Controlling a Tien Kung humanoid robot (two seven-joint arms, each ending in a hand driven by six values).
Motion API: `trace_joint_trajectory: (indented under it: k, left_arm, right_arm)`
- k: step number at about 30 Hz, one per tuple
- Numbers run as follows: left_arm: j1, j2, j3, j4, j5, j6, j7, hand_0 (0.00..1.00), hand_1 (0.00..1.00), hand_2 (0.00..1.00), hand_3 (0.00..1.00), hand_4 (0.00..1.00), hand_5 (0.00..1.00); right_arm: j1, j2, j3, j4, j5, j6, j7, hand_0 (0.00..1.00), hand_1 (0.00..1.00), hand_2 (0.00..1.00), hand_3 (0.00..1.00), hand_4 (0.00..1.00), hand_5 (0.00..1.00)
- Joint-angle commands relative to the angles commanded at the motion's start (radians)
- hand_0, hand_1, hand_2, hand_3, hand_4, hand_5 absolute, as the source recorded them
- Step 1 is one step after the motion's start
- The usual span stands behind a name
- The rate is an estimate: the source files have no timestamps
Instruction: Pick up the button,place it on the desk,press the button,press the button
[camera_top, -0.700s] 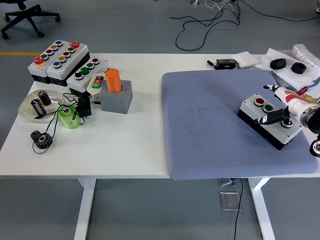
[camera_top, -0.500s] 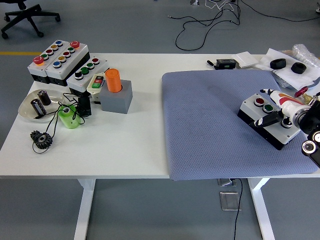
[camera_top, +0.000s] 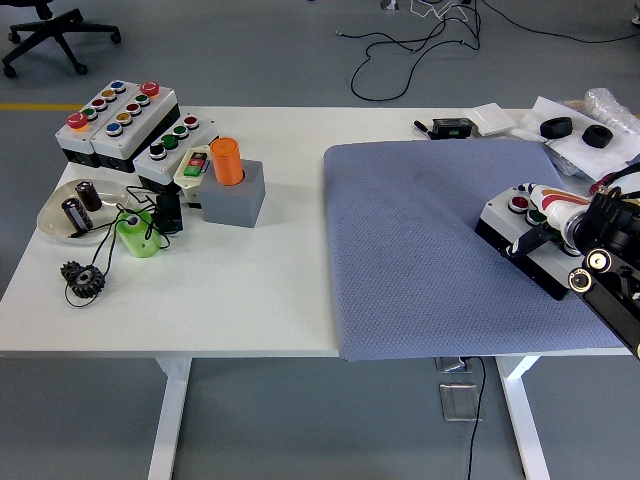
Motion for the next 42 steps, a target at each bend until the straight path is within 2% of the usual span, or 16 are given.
trace_joint_trajectory:
  k: [5,6,11,12,17,18,23,24,29,30,34,35,36,37,40,42]
  left_arm:
    - [0.001,0.001,0.0,0.0,0.001,0.001,0.0,0.598,0.518,0.474,0.462,0.279,0.97]
    - [0.001,0.001,-0.001,0.0,0.001,0.001,0.0,0.598,0.518,0.471,0.461,0.279,0.969]
    - [0.0,0.0,0.0,0.0,0.0,0.002,0.0,0.598,0.518,0.471,0.461,0.279,0.969]
    - [0.001,0.0,0.001,0.0,0.0,0.001,-0.001,0.598,0.52,0.47,0.461,0.279,0.97]
    - [0.001,-0.001,0.004,-0.001,-0.002,0.002,0.0,0.598,0.52,0.47,0.461,0.279,0.97]
    - [0.001,-0.001,0.004,-0.001,-0.001,0.001,0.0,0.598,0.521,0.471,0.462,0.279,0.968]
    - [0.002,-0.001,0.004,-0.001,-0.002,0.002,0.0,0.598,0.521,0.471,0.462,0.279,0.968]
    - [0.002,-0.001,0.004,-0.001,-0.002,0.002,0.0,0.598,0.521,0.471,0.462,0.278,0.967]
    - [0.002,-0.001,0.001,-0.001,0.001,0.002,0.0,0.598,0.521,0.471,0.462,0.278,0.967]
    - [0.002,-0.001,0.001,-0.001,0.001,0.002,0.0,0.598,0.521,0.472,0.462,0.279,0.968]
    - [0.0,0.0,-0.002,-0.001,0.003,0.002,0.0,0.598,0.521,0.472,0.462,0.279,0.968]
    - [-0.001,0.0,-0.003,0.0,0.004,0.002,0.0,0.598,0.521,0.472,0.462,0.279,0.968]
    - [-0.001,0.0,-0.003,0.0,0.004,0.002,0.0,0.598,0.52,0.472,0.462,0.279,0.965]
    - [-0.002,0.0,-0.002,0.0,0.003,0.002,0.0,0.598,0.52,0.472,0.462,0.279,0.965]
    - [-0.002,0.0,-0.002,0.0,0.003,0.002,0.0,0.598,0.52,0.472,0.462,0.279,0.965]
    - [-0.002,0.0,0.0,0.0,0.002,0.002,0.001,0.598,0.521,0.472,0.463,0.278,0.965]
  right_arm:
    - [0.018,0.01,-0.018,-0.049,-0.016,0.009,-0.005,0.858,0.744,0.758,0.927,0.998,0.233]
    - [0.018,0.011,-0.018,-0.053,-0.018,0.008,-0.005,0.718,0.6,0.601,0.878,0.998,0.234]
    - [0.018,0.017,-0.017,-0.072,-0.029,0.013,-0.005,0.718,0.6,0.601,0.878,0.998,0.234]
    - [0.019,0.017,-0.02,-0.077,-0.036,0.014,-0.005,0.545,0.455,0.472,0.798,0.998,0.24]
    - [0.024,0.016,-0.026,-0.088,-0.074,0.017,-0.005,0.545,0.455,0.472,0.798,0.998,0.24]
    - [0.026,0.015,-0.031,-0.094,-0.085,0.017,-0.005,0.37,0.295,0.337,0.604,0.998,0.23]
    - [0.029,0.01,-0.052,-0.107,-0.109,0.017,-0.005,0.37,0.295,0.337,0.604,0.998,0.23]
    - [0.029,0.01,-0.055,-0.108,-0.114,0.012,-0.005,0.287,0.237,0.293,0.54,0.988,0.227]
    - [0.026,-0.006,-0.07,-0.096,-0.129,-0.055,-0.005,0.287,0.237,0.293,0.54,0.988,0.227]
    - [0.026,-0.008,-0.072,-0.094,-0.128,-0.066,-0.005,0.096,0.066,0.171,0.364,0.739,0.154]
    - [0.022,-0.042,-0.095,-0.065,-0.118,-0.166,-0.002,0.096,0.066,0.171,0.364,0.739,0.154]
    - [0.02,-0.055,-0.1,-0.051,-0.116,-0.203,0.027,0.096,0.066,0.171,0.364,0.739,0.154]
    - [0.019,-0.062,-0.104,-0.043,-0.112,-0.223,0.041,0.069,0.027,0.157,0.336,0.645,0.162]
    - [0.017,-0.077,-0.112,-0.026,-0.097,-0.25,0.078,0.069,0.027,0.157,0.336,0.645,0.162]
    - [0.016,-0.114,-0.134,0.016,-0.069,-0.293,0.183,0.069,0.027,0.157,0.336,0.645,0.162]
    - [0.019,-0.14,-0.155,0.049,-0.064,-0.295,0.269,0.041,0.002,0.129,0.311,0.614,0.161]
